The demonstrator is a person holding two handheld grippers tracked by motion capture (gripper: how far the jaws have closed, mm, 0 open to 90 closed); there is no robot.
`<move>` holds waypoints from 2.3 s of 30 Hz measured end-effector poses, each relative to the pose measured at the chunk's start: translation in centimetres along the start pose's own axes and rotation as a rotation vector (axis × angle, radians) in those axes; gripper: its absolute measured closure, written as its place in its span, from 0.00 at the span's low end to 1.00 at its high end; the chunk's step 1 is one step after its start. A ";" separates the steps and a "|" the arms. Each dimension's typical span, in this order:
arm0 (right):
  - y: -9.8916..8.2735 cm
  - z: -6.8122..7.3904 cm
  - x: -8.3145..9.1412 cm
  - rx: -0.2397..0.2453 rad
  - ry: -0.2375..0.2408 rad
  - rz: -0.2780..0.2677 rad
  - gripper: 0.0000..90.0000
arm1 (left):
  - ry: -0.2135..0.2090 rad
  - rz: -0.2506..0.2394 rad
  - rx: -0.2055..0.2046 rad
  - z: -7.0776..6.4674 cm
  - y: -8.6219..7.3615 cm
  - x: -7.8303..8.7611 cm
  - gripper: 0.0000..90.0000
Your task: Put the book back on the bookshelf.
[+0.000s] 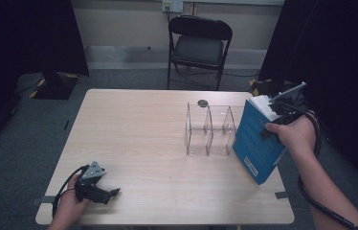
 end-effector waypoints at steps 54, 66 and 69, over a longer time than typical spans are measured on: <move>4.0 0.3 -1.4 -0.073 -0.031 -0.032 0.69 | 0.002 0.012 0.000 0.0 0.0 0.1 0.00; 4.8 0.3 -1.8 -0.092 -0.032 -0.045 0.69 | 0.002 0.013 0.000 0.0 0.0 0.1 0.00; 5.0 0.3 -1.9 -0.094 -0.038 -0.048 0.69 | 0.002 0.013 0.000 0.0 0.0 0.1 0.00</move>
Point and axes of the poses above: each handheld gripper's, and its own axes: x roughly backward along the jaws, y roughly out of its top, z roughly to its left, the point moved 5 cm from there along -x, roughly forward along the jaws, and after that the axes turned 8 degrees about -y, right-handed, at the moved point
